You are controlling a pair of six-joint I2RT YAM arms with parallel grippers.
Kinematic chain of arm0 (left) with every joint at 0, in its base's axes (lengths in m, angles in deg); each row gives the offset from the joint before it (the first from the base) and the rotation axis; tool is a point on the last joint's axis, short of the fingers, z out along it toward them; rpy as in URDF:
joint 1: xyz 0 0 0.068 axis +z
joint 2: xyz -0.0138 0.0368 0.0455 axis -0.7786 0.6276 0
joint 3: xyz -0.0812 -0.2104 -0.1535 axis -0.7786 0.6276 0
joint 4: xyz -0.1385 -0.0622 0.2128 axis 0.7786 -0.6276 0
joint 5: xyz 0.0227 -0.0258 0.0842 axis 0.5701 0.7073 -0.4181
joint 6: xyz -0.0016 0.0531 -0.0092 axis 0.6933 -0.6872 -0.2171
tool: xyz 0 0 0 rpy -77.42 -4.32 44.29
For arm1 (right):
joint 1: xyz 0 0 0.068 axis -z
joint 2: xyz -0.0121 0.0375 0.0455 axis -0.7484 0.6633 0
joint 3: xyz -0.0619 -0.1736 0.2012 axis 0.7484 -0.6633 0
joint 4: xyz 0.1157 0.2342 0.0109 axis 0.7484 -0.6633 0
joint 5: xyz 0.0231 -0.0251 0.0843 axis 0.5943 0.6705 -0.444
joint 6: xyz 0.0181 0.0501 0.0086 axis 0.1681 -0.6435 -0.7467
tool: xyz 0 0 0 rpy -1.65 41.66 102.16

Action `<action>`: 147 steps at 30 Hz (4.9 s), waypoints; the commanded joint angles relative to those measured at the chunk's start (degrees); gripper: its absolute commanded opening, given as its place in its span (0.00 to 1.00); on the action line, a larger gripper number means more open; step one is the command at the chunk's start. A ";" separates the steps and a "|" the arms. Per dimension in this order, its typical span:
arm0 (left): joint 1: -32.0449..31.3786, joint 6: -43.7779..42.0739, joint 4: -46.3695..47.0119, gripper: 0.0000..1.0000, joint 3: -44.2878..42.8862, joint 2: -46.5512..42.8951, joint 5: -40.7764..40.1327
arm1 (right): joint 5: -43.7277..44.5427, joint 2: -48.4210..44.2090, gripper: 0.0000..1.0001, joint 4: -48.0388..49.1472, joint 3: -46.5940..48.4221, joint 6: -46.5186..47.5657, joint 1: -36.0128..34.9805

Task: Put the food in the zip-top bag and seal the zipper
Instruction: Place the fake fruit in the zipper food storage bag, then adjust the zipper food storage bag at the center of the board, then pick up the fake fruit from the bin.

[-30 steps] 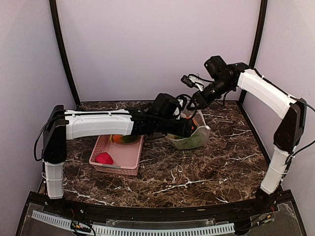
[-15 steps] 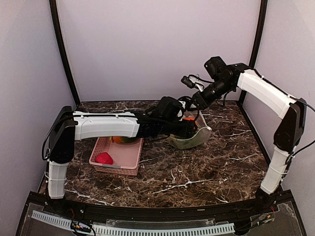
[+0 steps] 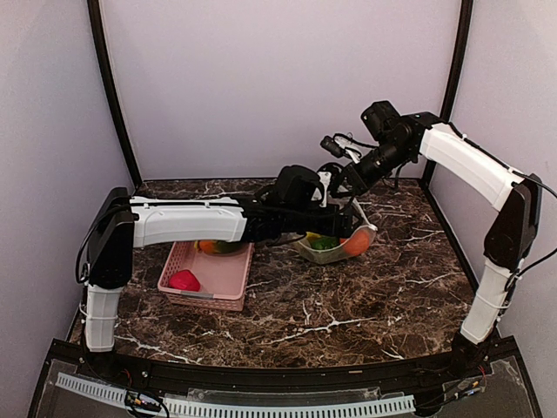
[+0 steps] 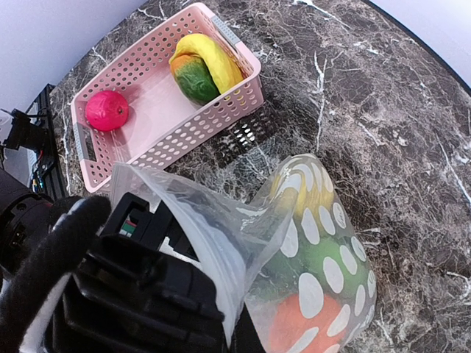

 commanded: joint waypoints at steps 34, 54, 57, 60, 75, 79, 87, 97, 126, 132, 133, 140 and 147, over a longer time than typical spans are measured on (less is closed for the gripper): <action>-7.02 24.20 -17.01 0.64 19.35 -22.72 -20.85 | -1.91 -8.01 0.00 10.76 -13.02 2.54 -0.54; 1.37 18.46 -13.59 0.02 6.13 -11.59 -13.03 | 22.15 -4.68 0.00 10.56 -2.70 9.07 0.03; 1.48 11.11 -16.38 0.01 -4.52 -9.60 -12.21 | 29.33 -6.08 0.00 11.93 1.28 11.24 1.20; 1.54 9.40 -17.59 0.01 -6.80 -8.97 -13.93 | 25.51 -9.50 0.00 14.46 -2.19 10.91 1.47; 2.01 11.99 -20.88 0.34 4.83 -11.36 -9.78 | 1.80 -10.23 0.00 16.04 -18.40 5.27 0.40; 0.59 6.07 -23.13 0.57 9.41 -17.05 -9.62 | -0.91 -9.62 0.00 16.89 -18.03 4.48 0.49; 0.76 -1.14 -43.41 0.73 15.27 -27.22 -22.12 | -4.46 -12.19 0.00 17.66 -19.94 3.52 1.10; 9.13 -8.80 -44.10 0.75 20.58 -33.53 -21.80 | -5.50 -16.97 0.00 20.97 -26.34 1.58 2.75; 18.79 -12.79 -47.17 0.80 29.77 -35.23 -13.35 | -2.27 -19.88 0.00 21.67 -31.67 3.30 3.22; 22.90 -14.00 -42.21 0.79 24.49 -26.85 -7.87 | -3.32 -18.58 0.00 21.69 -31.58 3.18 3.22; 23.08 -14.13 -42.13 0.79 22.44 -25.71 -7.51 | -3.33 -18.56 0.00 21.69 -31.53 3.19 3.22; 25.28 -15.51 -41.83 0.68 12.89 -14.13 -4.95 | -2.96 -18.64 0.00 21.63 -31.39 3.19 3.22; 27.09 -20.32 -41.13 0.68 8.51 -9.62 -3.41 | -2.55 -17.89 0.00 21.58 -31.35 3.28 3.19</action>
